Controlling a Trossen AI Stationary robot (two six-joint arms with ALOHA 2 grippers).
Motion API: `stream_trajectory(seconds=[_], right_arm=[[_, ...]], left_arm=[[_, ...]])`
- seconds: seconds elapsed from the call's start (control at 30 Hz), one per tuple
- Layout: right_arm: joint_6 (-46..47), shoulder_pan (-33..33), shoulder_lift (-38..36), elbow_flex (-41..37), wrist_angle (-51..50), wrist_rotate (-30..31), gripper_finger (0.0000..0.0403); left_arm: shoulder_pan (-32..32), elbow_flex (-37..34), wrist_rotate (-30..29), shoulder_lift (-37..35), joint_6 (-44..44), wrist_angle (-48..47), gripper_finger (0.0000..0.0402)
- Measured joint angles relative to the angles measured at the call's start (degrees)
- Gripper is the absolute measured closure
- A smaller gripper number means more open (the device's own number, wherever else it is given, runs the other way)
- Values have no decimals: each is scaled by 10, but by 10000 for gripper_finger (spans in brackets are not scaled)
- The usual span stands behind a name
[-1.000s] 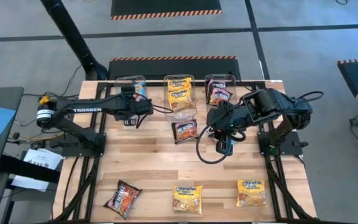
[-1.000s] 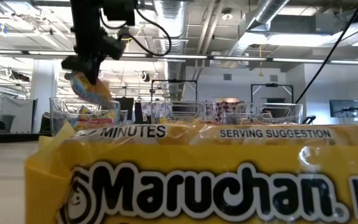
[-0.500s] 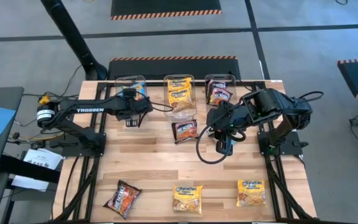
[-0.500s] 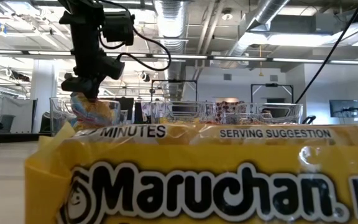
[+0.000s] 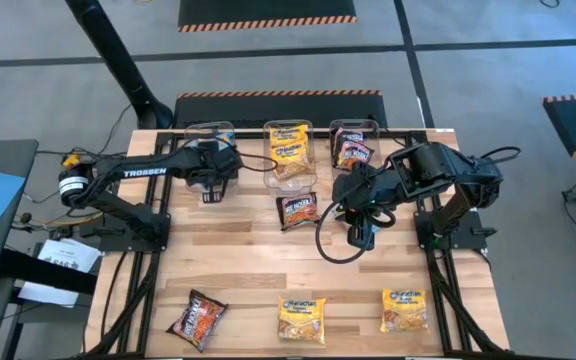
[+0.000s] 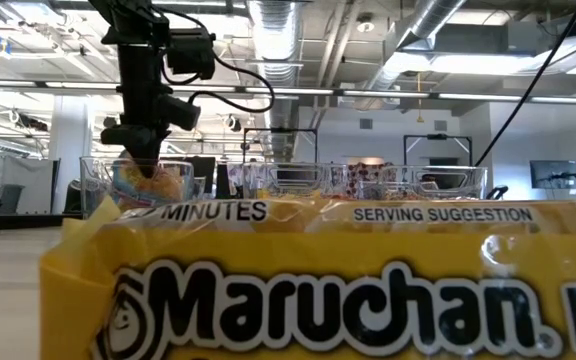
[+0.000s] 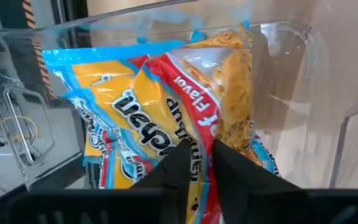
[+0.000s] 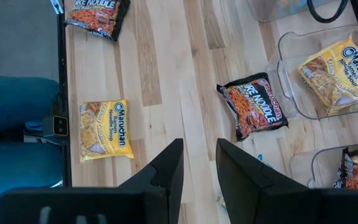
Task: Sort Maruchan noodles
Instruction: Put the blue noodle pack into the left transparent bin
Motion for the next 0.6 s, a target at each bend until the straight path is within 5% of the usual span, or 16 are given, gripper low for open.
stream_trajectory(seconds=[0.33,0.6], right_arm=[[0,0,0,0,0,0,285],[0,0,0,0,0,0,285]], left_arm=[[1,0,27,0,-41,-3,253],[1,7,27,0,-97,-26,242]])
